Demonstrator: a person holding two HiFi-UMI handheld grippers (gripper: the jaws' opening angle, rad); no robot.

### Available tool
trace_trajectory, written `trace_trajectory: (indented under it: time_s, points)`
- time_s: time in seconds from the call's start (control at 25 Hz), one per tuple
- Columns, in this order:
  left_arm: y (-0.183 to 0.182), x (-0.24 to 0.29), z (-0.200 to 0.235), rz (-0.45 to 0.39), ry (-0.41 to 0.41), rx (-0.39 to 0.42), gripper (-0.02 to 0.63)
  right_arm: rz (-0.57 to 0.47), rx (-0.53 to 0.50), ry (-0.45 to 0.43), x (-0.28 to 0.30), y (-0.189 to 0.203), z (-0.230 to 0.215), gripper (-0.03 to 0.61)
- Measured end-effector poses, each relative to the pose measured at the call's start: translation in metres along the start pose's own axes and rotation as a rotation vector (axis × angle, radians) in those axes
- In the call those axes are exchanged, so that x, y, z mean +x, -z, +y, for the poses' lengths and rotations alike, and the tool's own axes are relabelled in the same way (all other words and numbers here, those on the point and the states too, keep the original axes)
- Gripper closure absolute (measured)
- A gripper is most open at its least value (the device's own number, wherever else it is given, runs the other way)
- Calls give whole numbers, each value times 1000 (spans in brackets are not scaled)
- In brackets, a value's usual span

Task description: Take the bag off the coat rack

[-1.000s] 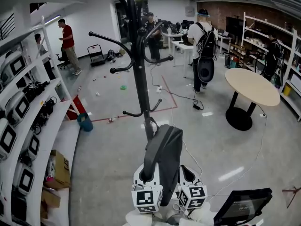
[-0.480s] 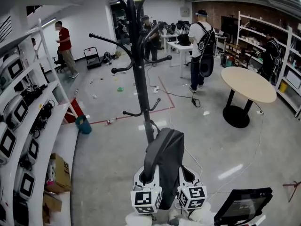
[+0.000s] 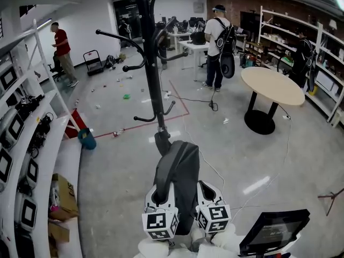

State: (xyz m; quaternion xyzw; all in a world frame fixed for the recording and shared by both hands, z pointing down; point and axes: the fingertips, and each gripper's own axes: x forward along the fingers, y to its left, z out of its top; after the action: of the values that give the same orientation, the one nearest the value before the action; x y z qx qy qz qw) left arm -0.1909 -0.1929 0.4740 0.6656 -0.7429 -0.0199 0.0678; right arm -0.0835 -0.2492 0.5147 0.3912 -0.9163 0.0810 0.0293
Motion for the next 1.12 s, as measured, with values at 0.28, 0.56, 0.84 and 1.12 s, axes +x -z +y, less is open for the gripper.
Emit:
trace_trajectory:
  time_s: [0.28, 0.56, 0.84, 1.12]
  points:
    - [0, -20, 2, -20, -15, 4, 531, 15, 10, 10, -21, 9, 6, 568]
    - [3, -20, 3, -9, -63, 10, 531, 16, -11, -45, -14, 5, 11, 568]
    - [5, -6, -2, 12, -77, 2, 531, 26, -22, -78, -7, 4, 4, 568]
    - [5, 3, -3, 18, -65, 7, 531, 33, -30, -85, 1, 1, 1, 568]
